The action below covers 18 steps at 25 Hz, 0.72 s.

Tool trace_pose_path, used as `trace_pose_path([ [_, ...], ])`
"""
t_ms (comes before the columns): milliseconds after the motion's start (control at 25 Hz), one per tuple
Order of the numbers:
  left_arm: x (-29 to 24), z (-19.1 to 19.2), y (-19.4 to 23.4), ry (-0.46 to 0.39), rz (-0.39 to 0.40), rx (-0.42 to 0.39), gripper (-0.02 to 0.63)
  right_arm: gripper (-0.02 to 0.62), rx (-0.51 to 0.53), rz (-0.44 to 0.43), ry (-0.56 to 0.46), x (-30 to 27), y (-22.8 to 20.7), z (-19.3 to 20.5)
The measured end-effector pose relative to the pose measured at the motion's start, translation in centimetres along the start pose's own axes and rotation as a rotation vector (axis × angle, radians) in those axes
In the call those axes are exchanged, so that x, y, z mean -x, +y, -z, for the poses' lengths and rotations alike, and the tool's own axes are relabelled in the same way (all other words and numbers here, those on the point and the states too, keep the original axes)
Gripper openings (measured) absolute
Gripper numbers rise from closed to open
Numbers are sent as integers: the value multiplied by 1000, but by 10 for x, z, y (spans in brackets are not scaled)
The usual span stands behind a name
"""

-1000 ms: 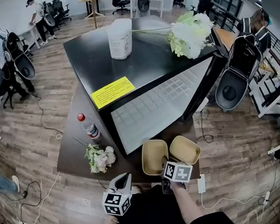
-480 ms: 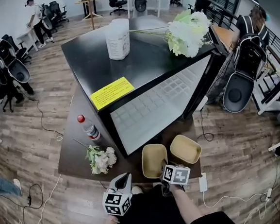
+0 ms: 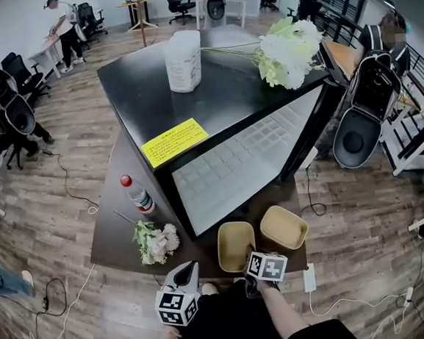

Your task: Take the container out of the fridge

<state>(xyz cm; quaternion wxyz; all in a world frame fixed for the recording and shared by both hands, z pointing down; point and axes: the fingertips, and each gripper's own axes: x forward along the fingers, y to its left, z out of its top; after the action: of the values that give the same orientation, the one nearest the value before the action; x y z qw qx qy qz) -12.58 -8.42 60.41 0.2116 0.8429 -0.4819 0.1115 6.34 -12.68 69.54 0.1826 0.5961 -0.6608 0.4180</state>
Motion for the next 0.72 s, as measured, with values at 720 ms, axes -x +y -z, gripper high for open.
trace_pose_path([
  [720,-7,-5,1,-8,4,-4,8,145,-22,-83,-19,-1,11,-10],
])
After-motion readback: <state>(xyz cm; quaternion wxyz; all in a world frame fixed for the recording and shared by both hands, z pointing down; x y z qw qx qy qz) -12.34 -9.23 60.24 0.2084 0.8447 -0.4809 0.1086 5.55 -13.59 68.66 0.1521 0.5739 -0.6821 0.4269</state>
